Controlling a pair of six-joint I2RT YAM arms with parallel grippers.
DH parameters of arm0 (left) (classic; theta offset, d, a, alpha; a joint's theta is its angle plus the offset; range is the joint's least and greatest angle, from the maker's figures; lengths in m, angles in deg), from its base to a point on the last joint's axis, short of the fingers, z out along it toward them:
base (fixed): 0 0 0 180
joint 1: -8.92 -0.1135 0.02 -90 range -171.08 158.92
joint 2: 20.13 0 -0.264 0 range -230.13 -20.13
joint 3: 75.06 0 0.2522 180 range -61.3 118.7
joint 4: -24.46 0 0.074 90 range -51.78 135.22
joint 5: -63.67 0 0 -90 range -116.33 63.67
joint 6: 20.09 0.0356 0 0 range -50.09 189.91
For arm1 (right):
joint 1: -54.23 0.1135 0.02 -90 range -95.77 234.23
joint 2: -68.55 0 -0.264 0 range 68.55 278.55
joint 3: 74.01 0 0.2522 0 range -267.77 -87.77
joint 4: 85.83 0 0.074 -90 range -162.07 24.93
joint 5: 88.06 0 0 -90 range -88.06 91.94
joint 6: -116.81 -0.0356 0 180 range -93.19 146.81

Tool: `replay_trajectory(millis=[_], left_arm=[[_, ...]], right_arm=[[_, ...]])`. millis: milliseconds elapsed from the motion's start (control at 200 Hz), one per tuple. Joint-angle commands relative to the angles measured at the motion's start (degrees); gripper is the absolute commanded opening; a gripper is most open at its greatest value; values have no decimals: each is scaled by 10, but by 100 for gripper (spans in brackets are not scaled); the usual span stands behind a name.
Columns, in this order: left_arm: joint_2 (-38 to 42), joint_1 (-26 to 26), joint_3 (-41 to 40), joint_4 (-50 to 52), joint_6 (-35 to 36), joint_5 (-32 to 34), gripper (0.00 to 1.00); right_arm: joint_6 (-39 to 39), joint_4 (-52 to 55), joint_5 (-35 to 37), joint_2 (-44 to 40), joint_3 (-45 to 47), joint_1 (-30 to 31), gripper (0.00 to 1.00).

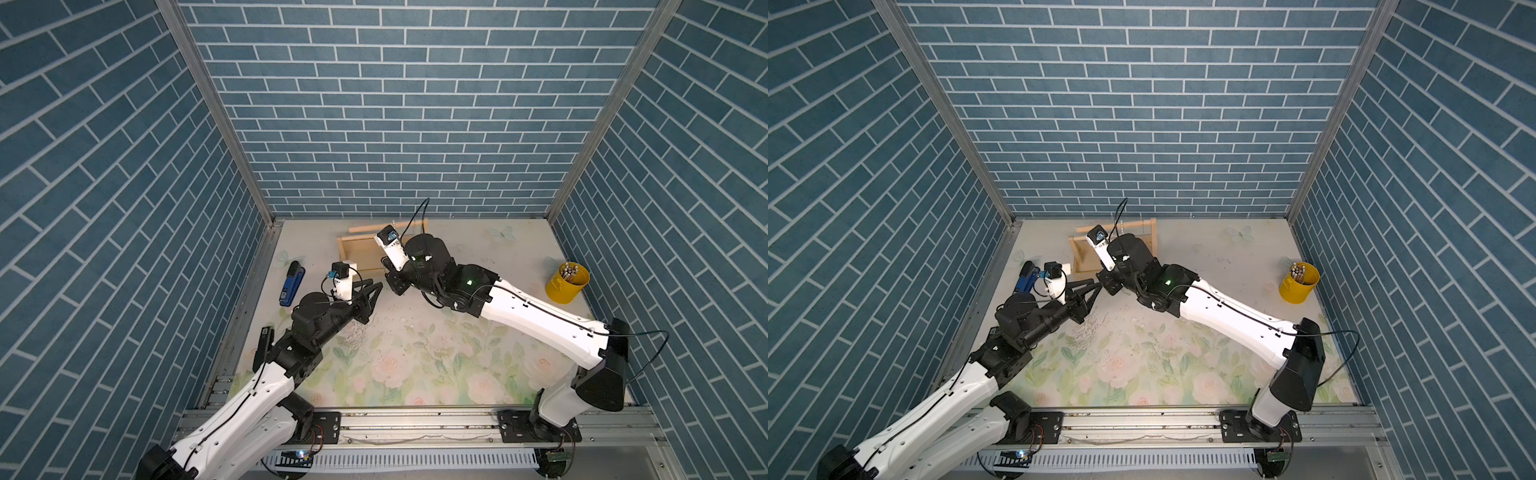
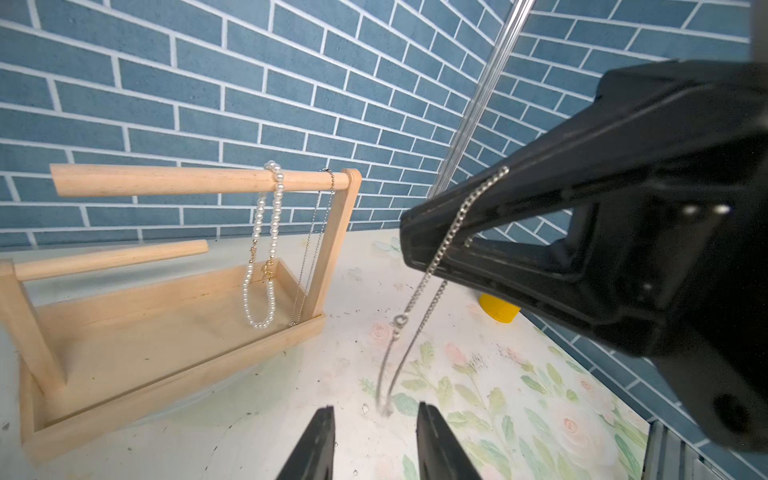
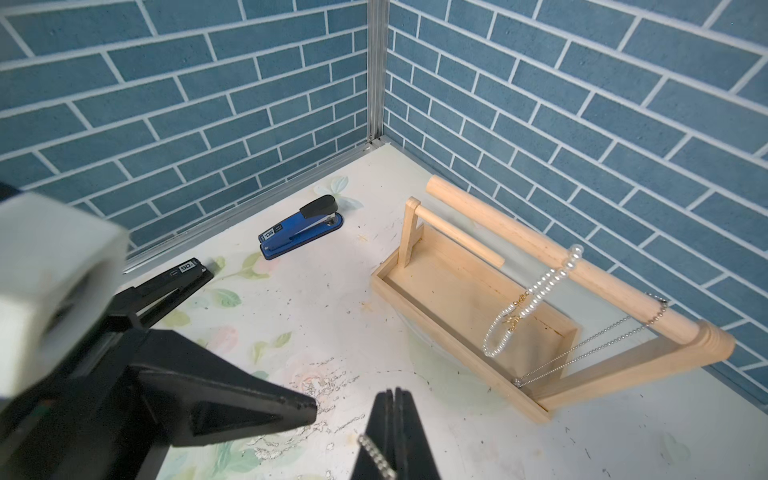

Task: Hang the necklace on the jewelry display stand
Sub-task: Hang the necklace on the stand.

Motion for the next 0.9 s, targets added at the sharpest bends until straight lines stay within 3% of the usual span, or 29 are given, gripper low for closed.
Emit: replay_trajectory(millis=[0, 420, 600, 815, 895], left_arm=[[-17, -2, 4, -29, -7, -31, 37], [-99, -4, 66, -65, -3, -3, 28], [-104, -4, 72, -72, -2, 0, 16], [-103, -4, 65, -71, -2, 1, 12], [-97, -4, 59, -66, -2, 1, 18]], right_arm=[[-9, 14, 0, 3, -20, 2, 0], [-15, 24, -11, 16, -30, 2, 0], [-15, 23, -9, 16, -25, 2, 0], [-15, 18, -7, 14, -24, 2, 0], [-15, 19, 0, 12, -23, 2, 0]])
